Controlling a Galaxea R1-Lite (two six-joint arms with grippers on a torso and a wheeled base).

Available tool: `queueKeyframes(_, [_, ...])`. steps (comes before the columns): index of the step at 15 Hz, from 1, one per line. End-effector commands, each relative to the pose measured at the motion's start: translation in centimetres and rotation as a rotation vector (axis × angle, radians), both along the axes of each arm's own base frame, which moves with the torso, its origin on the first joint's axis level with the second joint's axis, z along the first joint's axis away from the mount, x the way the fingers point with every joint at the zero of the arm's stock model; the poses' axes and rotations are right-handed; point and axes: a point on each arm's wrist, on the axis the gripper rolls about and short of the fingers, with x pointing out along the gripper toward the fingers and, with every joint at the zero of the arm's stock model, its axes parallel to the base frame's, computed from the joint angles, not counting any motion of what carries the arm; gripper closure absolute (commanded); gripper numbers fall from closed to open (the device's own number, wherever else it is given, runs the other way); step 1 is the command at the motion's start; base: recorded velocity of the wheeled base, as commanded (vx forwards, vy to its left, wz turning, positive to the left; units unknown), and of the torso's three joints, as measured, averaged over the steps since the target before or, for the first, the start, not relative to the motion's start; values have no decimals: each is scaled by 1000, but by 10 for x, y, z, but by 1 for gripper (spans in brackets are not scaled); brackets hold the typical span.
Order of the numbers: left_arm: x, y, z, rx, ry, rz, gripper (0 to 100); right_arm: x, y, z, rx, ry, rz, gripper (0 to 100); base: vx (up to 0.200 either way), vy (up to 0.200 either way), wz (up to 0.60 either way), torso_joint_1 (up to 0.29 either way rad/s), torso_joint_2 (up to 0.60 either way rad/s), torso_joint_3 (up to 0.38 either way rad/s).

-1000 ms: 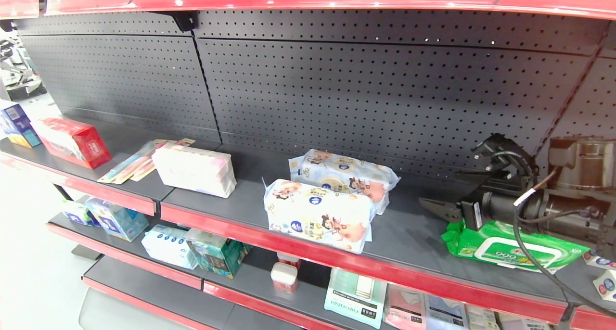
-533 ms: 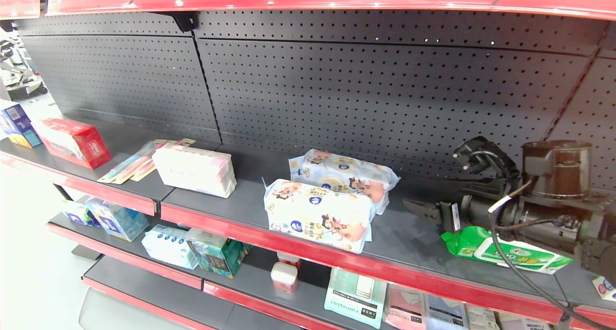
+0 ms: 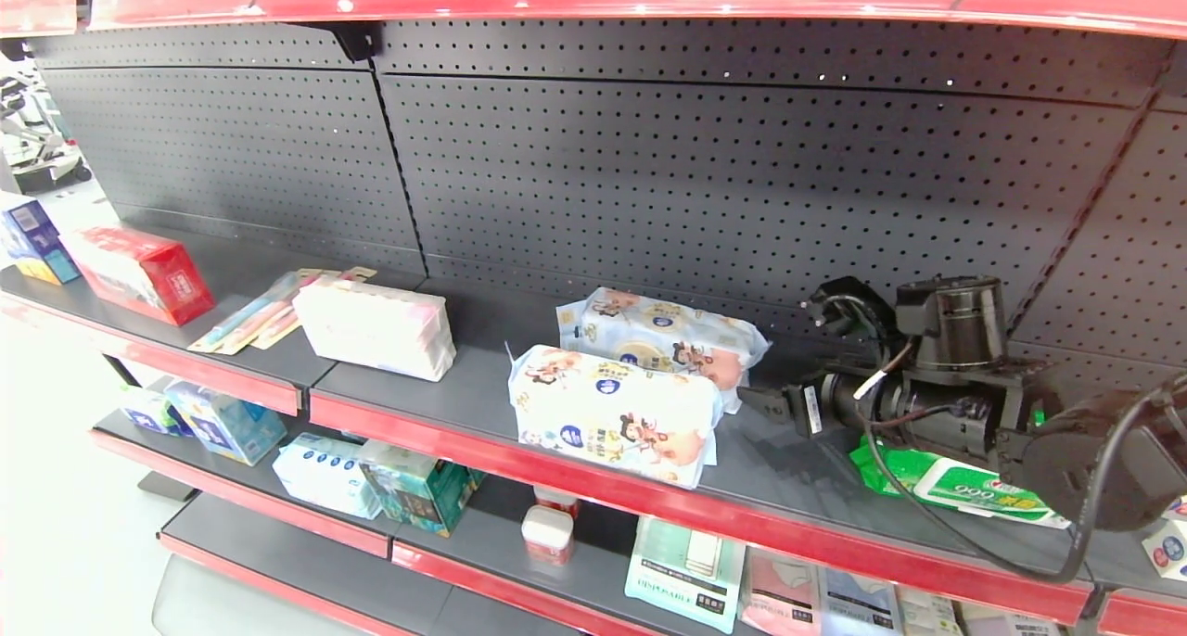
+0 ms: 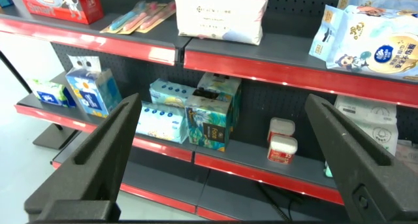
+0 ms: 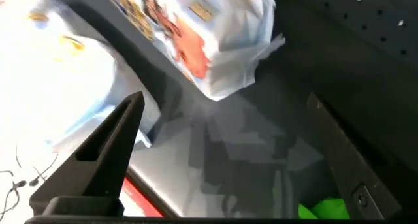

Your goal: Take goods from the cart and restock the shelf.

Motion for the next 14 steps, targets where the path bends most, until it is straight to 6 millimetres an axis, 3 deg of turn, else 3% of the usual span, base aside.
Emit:
queueKeyframes(1, [0, 0, 0, 0, 1, 1, 0, 4, 0, -8, -9, 24, -7, 0, 0, 0, 0, 0, 0, 0])
queueKeyframes(5, [0, 0, 0, 0, 1, 1, 0, 8, -1, -12, 15, 44, -30, 0, 0, 0, 0, 0, 0, 0])
queueKeyframes(10, [0, 0, 0, 0, 1, 1, 0, 17, 17, -1, 98, 119, -49, 0, 0, 0, 0, 0, 0, 0])
queueKeyframes(14, [0, 0, 0, 0, 1, 1, 0, 20, 20, -10, 112, 179, -71, 0, 0, 0, 0, 0, 0, 0])
